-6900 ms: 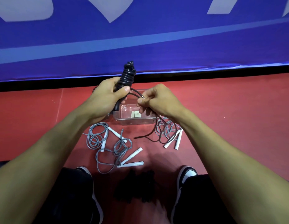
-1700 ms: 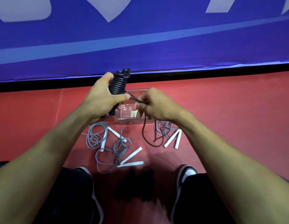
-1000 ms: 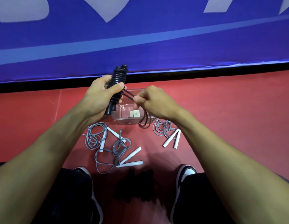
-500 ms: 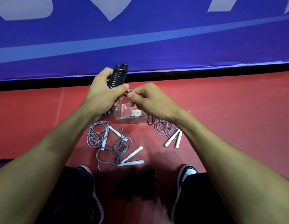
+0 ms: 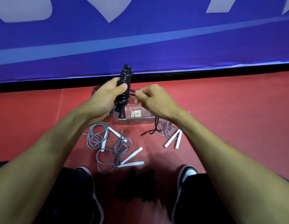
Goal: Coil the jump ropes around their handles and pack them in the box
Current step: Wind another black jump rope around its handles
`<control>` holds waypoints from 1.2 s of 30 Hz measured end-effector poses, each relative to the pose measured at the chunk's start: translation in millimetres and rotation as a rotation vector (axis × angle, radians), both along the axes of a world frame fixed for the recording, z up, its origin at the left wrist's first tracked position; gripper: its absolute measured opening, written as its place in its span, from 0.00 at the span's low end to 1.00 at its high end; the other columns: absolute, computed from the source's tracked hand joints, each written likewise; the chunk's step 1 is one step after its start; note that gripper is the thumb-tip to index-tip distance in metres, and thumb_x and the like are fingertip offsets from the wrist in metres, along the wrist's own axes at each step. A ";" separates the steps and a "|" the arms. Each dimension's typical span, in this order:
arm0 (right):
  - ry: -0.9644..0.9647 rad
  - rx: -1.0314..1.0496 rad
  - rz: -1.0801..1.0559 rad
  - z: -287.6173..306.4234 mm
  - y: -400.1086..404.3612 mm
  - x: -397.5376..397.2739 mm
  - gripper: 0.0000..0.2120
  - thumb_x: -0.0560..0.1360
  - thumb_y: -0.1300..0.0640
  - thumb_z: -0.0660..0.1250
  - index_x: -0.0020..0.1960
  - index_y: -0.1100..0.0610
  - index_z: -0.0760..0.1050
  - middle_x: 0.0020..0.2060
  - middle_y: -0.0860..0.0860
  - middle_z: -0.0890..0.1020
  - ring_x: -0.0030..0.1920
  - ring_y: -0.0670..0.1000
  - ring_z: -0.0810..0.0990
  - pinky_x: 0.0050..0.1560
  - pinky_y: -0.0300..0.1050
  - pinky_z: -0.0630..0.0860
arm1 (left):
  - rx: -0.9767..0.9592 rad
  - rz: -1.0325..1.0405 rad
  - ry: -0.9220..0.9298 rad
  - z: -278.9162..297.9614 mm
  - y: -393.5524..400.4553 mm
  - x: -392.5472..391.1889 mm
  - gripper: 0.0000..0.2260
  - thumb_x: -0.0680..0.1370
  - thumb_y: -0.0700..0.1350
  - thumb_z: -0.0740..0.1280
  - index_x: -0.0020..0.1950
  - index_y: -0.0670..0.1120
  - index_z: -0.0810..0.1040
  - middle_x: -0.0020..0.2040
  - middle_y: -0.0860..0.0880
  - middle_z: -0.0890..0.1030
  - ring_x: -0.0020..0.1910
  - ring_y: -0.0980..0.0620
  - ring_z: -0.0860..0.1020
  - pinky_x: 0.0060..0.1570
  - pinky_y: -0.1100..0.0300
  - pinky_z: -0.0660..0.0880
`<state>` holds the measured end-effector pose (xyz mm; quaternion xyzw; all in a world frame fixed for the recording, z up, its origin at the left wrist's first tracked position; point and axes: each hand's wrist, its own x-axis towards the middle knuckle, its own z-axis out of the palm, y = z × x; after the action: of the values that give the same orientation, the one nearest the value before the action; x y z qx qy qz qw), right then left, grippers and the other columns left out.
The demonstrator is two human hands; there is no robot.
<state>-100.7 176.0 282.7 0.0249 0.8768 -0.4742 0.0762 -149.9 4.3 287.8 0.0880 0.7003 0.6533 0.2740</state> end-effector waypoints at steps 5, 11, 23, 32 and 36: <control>-0.087 -0.095 0.115 -2.0 -4.6 1.3 0.16 0.82 0.63 0.54 0.41 0.56 0.77 0.28 0.54 0.82 0.24 0.44 0.72 0.33 0.40 0.69 | -0.079 -0.014 0.079 3.6 -2.5 1.2 0.03 0.78 0.38 0.71 0.50 0.43 0.80 0.43 0.43 0.82 0.41 0.50 0.82 0.52 0.52 0.80; -0.009 0.085 0.145 -3.5 0.2 2.2 0.14 0.82 0.62 0.59 0.44 0.61 0.81 0.32 0.50 0.85 0.25 0.40 0.75 0.25 0.30 0.67 | -0.104 -0.014 0.176 7.4 2.3 8.1 0.16 0.68 0.40 0.81 0.50 0.48 0.77 0.33 0.53 0.81 0.35 0.51 0.80 0.43 0.51 0.78; -0.143 0.200 0.131 -2.4 9.7 3.4 0.21 0.85 0.49 0.58 0.39 0.55 0.82 0.32 0.52 0.80 0.32 0.49 0.77 0.39 0.43 0.71 | -0.198 0.041 0.247 1.0 -5.4 -1.7 0.15 0.71 0.36 0.78 0.54 0.43 0.77 0.39 0.51 0.84 0.34 0.52 0.78 0.40 0.56 0.78; -0.063 0.022 0.061 1.6 10.3 0.6 0.16 0.82 0.56 0.63 0.39 0.58 0.82 0.26 0.48 0.82 0.26 0.45 0.74 0.31 0.35 0.70 | -0.134 -0.053 0.084 1.7 -6.2 -3.8 0.05 0.83 0.38 0.63 0.58 0.39 0.74 0.43 0.44 0.75 0.39 0.51 0.76 0.44 0.56 0.76; -0.059 0.095 0.110 0.4 8.0 1.5 0.13 0.82 0.55 0.64 0.45 0.56 0.85 0.23 0.46 0.78 0.24 0.40 0.72 0.29 0.32 0.67 | -0.214 -0.043 0.230 1.1 -6.8 -2.3 0.05 0.80 0.40 0.69 0.53 0.38 0.79 0.42 0.43 0.78 0.40 0.50 0.76 0.45 0.55 0.76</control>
<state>-99.1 184.0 283.1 -0.0057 0.8957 -0.4262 0.1265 -152.2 -2.5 288.9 0.1476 0.7904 0.5547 0.2139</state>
